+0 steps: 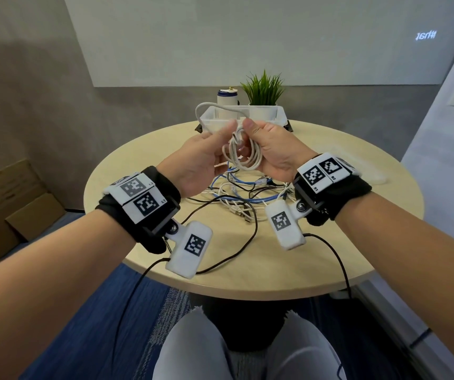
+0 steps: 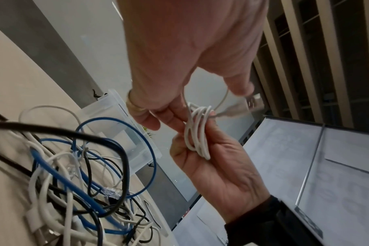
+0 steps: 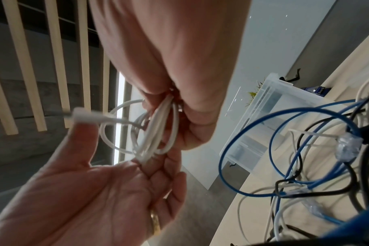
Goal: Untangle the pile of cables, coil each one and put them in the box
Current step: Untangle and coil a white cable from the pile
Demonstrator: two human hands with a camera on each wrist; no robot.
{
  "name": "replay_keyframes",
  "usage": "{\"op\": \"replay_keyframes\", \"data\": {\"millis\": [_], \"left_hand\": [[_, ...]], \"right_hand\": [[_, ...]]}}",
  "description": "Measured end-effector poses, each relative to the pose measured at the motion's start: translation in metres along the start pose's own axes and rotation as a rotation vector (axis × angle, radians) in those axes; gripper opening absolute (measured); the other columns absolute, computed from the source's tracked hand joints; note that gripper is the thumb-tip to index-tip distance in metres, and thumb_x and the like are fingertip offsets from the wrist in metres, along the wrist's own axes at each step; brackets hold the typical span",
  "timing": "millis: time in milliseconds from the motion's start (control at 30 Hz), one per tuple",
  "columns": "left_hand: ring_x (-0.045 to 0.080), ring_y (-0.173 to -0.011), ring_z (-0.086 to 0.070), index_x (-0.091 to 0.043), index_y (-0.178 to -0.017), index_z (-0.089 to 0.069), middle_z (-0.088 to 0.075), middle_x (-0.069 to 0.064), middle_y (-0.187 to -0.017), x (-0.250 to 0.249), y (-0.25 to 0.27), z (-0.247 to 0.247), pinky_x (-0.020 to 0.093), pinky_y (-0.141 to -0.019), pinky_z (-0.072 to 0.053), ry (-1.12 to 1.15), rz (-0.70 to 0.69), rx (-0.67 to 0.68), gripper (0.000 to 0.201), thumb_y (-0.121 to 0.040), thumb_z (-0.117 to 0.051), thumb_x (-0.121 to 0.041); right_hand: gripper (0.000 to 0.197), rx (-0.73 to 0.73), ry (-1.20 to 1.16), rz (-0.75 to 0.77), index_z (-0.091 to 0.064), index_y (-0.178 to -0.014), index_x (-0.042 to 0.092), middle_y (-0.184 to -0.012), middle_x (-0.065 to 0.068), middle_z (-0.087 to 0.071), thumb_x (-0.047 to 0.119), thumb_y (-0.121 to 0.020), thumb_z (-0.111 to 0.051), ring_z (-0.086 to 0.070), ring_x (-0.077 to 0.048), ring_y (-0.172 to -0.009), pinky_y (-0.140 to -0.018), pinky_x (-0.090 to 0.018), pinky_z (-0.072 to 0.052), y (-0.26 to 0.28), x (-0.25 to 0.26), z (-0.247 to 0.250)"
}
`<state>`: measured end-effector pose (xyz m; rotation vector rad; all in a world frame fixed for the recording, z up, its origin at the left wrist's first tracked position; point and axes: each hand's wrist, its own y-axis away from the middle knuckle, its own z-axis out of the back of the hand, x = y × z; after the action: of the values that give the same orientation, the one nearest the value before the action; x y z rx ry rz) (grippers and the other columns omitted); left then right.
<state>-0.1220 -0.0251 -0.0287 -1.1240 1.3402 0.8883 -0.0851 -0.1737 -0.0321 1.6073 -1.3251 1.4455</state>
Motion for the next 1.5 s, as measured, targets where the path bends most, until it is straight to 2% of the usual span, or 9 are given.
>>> {"op": "replay_keyframes", "data": {"millis": [167, 333, 467, 667, 800, 900, 1067, 1233, 1500], "left_hand": [[0.010, -0.072, -0.058, -0.011, -0.090, -0.061, -0.066, -0.003, -0.072, 0.004, 0.002, -0.001, 0.025, -0.073, -0.044, -0.043, 0.083, -0.018, 0.004, -0.092, -0.057, -0.013], [0.013, -0.061, -0.064, -0.007, -0.088, -0.059, -0.065, 0.009, -0.078, 0.004, 0.001, 0.002, 0.020, -0.062, -0.054, -0.055, 0.096, 0.021, 0.011, -0.086, -0.060, 0.004], [0.014, -0.050, -0.063, -0.008, -0.092, -0.049, -0.063, 0.012, -0.068, 0.008, 0.003, 0.001, 0.017, -0.038, -0.045, -0.075, 0.142, -0.057, 0.024, -0.081, -0.063, 0.008], [0.007, -0.041, -0.050, -0.007, -0.075, -0.056, -0.058, 0.001, -0.055, 0.015, 0.011, 0.010, 0.018, -0.044, -0.037, -0.576, 0.177, 0.352, 0.020, -0.077, -0.067, 0.009], [0.007, -0.054, -0.052, -0.009, -0.083, -0.061, -0.062, 0.000, -0.064, 0.009, 0.008, 0.012, 0.021, -0.058, -0.039, -0.670, 0.119, 0.304, 0.016, -0.081, -0.066, 0.006], [0.005, -0.057, -0.050, -0.010, -0.096, -0.063, -0.063, 0.003, -0.072, 0.007, 0.011, 0.008, 0.013, -0.054, -0.038, -0.599, 0.088, 0.278, 0.007, -0.090, -0.061, -0.009], [0.007, -0.065, -0.050, -0.017, -0.070, -0.071, -0.066, -0.003, -0.070, 0.005, 0.017, 0.014, 0.016, -0.063, -0.041, -0.850, 0.181, 0.359, 0.014, -0.084, -0.070, -0.018], [0.007, -0.050, -0.049, -0.010, -0.069, -0.068, -0.063, 0.005, -0.066, 0.002, 0.016, 0.018, 0.013, -0.050, -0.042, -1.083, 0.241, 0.310, 0.013, -0.080, -0.073, -0.015], [0.016, -0.065, -0.070, -0.008, -0.070, -0.042, -0.065, 0.020, -0.079, -0.006, 0.004, 0.039, 0.015, -0.055, -0.055, -0.354, 0.152, -0.240, 0.026, -0.092, -0.056, -0.001]], "right_hand": [[0.030, -0.001, 0.104, 0.026, -0.053, -0.076, 0.008, -0.062, -0.006, -0.055, 0.029, -0.097, -0.048, -0.053, -0.015, -0.054, -0.058, -0.028, -0.049, 0.000, -0.002, 0.001], [0.028, -0.020, 0.155, 0.070, -0.056, -0.077, 0.010, -0.062, 0.000, -0.054, 0.027, -0.098, -0.048, -0.050, -0.010, -0.055, -0.055, -0.023, -0.045, 0.003, -0.001, 0.000], [0.025, -0.051, 0.131, 0.104, -0.056, -0.078, 0.011, -0.060, 0.002, -0.055, 0.026, -0.098, -0.049, -0.049, -0.010, -0.055, -0.054, -0.023, -0.043, 0.003, 0.003, -0.001], [0.024, -0.126, 0.041, 0.122, -0.056, -0.079, 0.012, -0.058, 0.004, -0.056, 0.025, -0.098, -0.049, -0.050, -0.009, -0.053, -0.057, -0.022, -0.045, 0.001, 0.016, 0.005], [0.027, -0.092, -0.001, 0.088, -0.053, -0.077, 0.011, -0.052, 0.003, -0.050, 0.027, -0.098, -0.049, -0.045, -0.013, -0.051, -0.050, -0.021, -0.046, 0.004, 0.021, 0.005], [0.028, -0.096, -0.008, 0.091, -0.052, -0.076, 0.011, -0.051, 0.002, -0.048, 0.028, -0.098, -0.048, -0.044, -0.013, -0.050, -0.049, -0.020, -0.046, 0.004, 0.025, 0.005], [0.031, -0.102, -0.007, 0.061, -0.051, -0.074, 0.010, -0.048, 0.002, -0.044, 0.027, -0.099, -0.046, -0.040, -0.012, -0.047, -0.048, -0.021, -0.042, 0.004, 0.024, 0.006], [0.039, -0.138, -0.089, -0.006, -0.047, -0.073, 0.011, -0.049, 0.002, -0.038, 0.031, -0.104, -0.033, -0.036, -0.011, -0.047, -0.051, -0.021, -0.036, 0.004, 0.027, 0.006], [0.030, -0.173, -0.051, 0.064, -0.051, -0.080, 0.008, -0.055, 0.001, -0.040, 0.023, -0.103, -0.039, -0.040, -0.011, -0.049, -0.047, -0.020, -0.042, 0.003, 0.037, 0.014]]}}
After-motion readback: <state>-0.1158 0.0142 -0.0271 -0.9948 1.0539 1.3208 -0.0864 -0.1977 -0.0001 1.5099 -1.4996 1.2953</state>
